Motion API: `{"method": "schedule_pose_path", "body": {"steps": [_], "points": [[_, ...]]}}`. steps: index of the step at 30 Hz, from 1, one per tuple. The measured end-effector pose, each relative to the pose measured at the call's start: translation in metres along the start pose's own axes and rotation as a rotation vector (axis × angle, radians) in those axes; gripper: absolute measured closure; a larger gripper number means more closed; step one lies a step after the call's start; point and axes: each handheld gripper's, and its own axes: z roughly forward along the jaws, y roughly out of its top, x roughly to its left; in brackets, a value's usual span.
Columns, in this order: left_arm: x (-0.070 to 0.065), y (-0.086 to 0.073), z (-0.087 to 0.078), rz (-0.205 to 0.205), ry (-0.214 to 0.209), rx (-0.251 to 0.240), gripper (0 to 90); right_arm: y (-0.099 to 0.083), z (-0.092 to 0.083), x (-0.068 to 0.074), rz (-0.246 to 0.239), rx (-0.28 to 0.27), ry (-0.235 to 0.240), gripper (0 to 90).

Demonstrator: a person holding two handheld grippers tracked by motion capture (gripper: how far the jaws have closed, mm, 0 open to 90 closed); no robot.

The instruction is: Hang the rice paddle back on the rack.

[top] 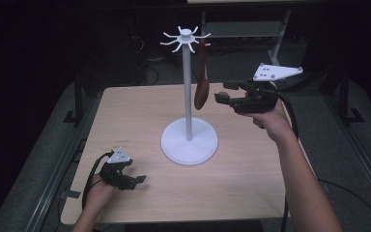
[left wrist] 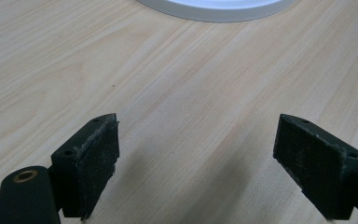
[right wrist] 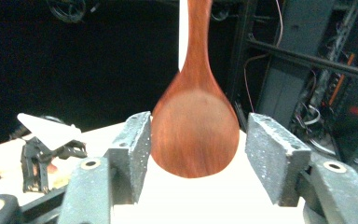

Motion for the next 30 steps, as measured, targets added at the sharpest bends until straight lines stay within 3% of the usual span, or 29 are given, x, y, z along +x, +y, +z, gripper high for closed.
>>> {"method": "schedule_pose_path", "body": {"steps": [6, 11, 15, 18, 20, 25, 28, 30], "points": [[0.0, -0.001, -0.002, 0.0, -0.001, -0.005, 13.9, -0.024, -0.01, -0.003, 0.023, 0.024, -0.055, 33.6], [-0.003, -0.002, -0.004, 0.007, -0.045, -0.002, 13.9, -0.044, -0.017, -0.006, 0.05, 0.035, -0.096, 30.7], [-0.006, 0.001, -0.006, 0.035, -0.051, -0.01, 13.9, -0.059, -0.022, -0.009, 0.067, 0.048, -0.128, 29.2], [-0.007, 0.003, -0.004, -0.004, -0.017, -0.018, 13.7, -0.071, -0.024, -0.01, 0.086, 0.059, -0.14, 28.5], [-0.007, 0.003, -0.004, -0.002, -0.04, -0.017, 12.3, -0.078, -0.026, -0.011, 0.092, 0.069, -0.151, 28.4], [-0.012, 0.006, -0.003, -0.028, -0.006, -0.054, 12.7, -0.096, -0.03, -0.011, 0.118, 0.093, -0.171, 28.1], [-0.018, 0.01, -0.002, -0.047, 0.039, -0.067, 12.9, -0.106, -0.032, -0.011, 0.125, 0.107, -0.177, 28.0], [-0.02, 0.012, -0.003, -0.049, 0.041, -0.074, 12.9, -0.112, -0.033, -0.01, 0.124, 0.122, -0.189, 27.8]]}}
